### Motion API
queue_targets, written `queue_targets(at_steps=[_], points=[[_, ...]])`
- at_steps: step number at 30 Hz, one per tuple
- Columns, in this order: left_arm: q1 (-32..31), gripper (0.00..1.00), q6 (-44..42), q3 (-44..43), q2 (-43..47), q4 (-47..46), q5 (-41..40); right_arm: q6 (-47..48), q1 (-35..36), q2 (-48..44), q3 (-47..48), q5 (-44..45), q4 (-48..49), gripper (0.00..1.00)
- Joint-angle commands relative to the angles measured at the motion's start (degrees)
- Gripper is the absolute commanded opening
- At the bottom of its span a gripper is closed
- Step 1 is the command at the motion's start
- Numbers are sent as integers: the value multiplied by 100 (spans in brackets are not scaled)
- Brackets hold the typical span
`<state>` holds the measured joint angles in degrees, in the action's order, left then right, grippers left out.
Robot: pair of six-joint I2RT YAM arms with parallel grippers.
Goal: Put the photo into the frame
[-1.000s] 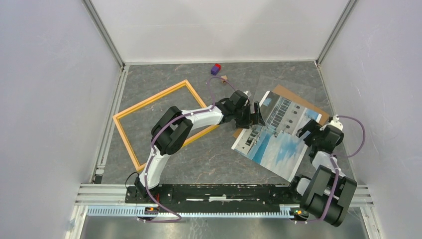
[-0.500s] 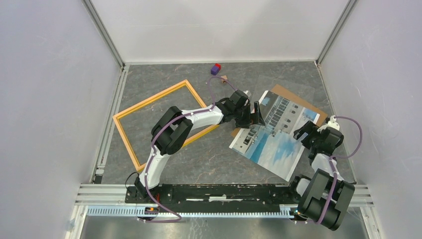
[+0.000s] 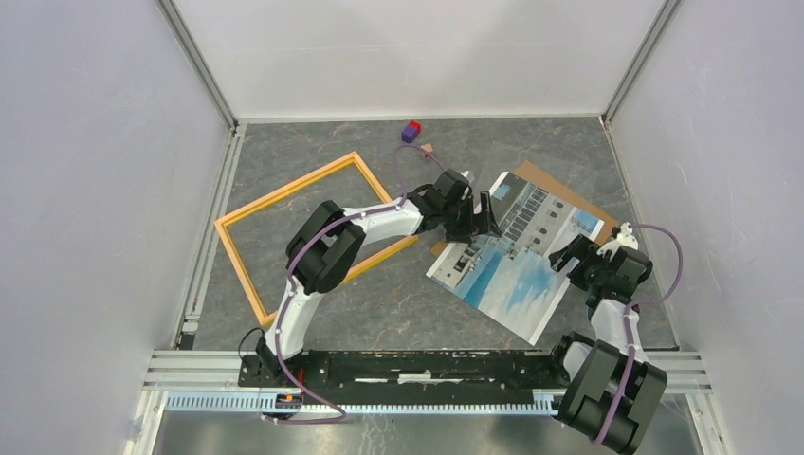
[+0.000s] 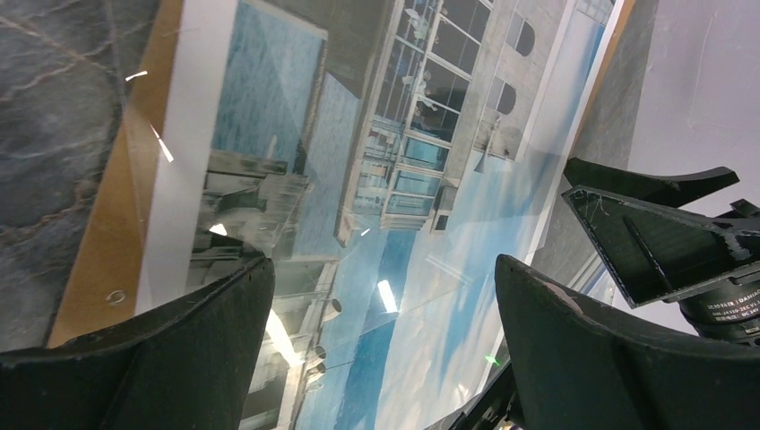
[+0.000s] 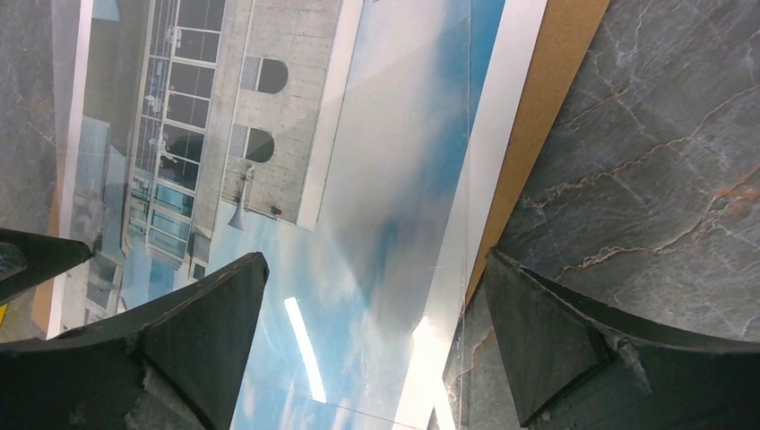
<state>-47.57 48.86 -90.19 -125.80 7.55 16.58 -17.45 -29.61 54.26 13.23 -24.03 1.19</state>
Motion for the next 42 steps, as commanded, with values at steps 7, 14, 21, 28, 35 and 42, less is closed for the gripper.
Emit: queue_targets(at_steps=[7,14,21,28,35,42], points=[[239,100,-37,549,150,-81,-6,-59,645,74,-149,600,-962,98],[243,100,301,963,91,-729,186,-141,1316,-141,188,433,-1321,98],[315,100,236,1094,230,-1055,196,-164,1317,-395,309,85,-1571,98],[488,100,63,1122,284,-949,197,-637,1325,-810,230,-287,-1580,98],[547,100,-4,1162,277,-1015,179,-1015,1322,-1402,89,-296,-1438,98],[595,100,-96,1136,275,-1046,283,-1146,1320,-1578,-16,-483,-1348,98]])
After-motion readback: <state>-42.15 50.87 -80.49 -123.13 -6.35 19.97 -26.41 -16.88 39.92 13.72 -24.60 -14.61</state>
